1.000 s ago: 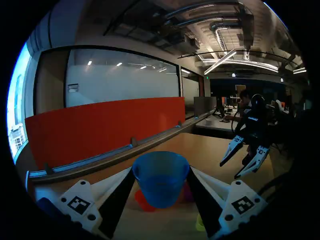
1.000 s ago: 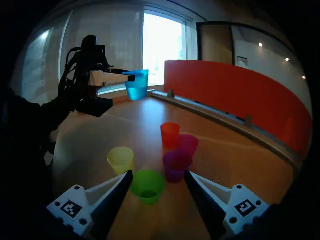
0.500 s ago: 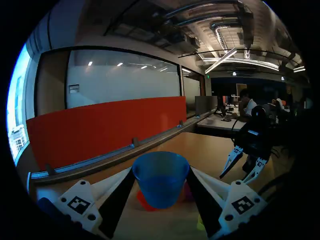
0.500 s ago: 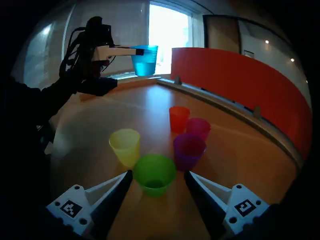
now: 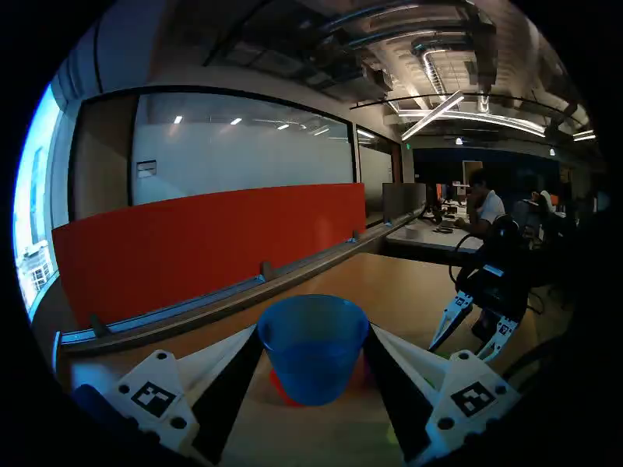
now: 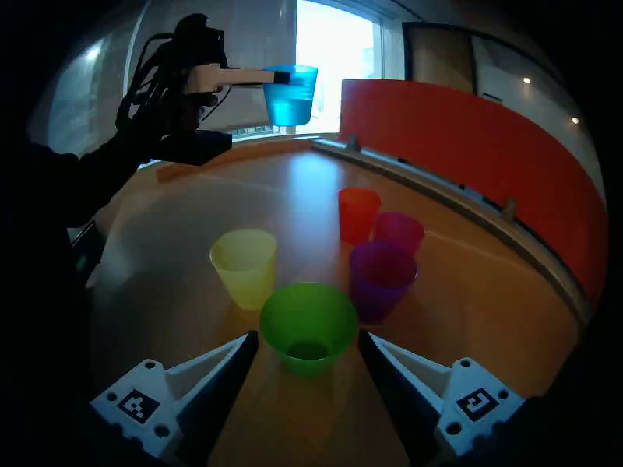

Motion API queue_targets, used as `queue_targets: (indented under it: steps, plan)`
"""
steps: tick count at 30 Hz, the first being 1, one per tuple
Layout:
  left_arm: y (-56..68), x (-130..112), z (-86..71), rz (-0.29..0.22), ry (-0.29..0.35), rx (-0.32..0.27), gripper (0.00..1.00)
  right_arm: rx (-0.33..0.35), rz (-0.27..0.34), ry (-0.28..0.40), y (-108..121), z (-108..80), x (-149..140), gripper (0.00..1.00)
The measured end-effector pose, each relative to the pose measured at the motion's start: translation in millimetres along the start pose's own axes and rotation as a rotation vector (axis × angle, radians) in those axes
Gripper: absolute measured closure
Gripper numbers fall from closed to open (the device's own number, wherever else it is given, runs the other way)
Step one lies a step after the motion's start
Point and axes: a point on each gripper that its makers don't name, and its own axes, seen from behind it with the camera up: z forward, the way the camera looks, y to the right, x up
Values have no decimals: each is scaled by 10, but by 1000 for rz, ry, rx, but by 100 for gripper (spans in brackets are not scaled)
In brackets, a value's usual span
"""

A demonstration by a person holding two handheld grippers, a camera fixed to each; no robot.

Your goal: Pour water

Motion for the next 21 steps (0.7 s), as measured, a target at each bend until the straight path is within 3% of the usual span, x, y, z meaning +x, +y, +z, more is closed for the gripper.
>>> queue_targets:
  steps: [14, 21]
  plan:
    - [-34, -43, -12, -2, -5, 3, 13, 10, -5, 15, 15, 280, -36, 1]
    - [-38, -77, -25, -8, -9, 3, 13, 9, -8, 28, 13, 312, -15, 9]
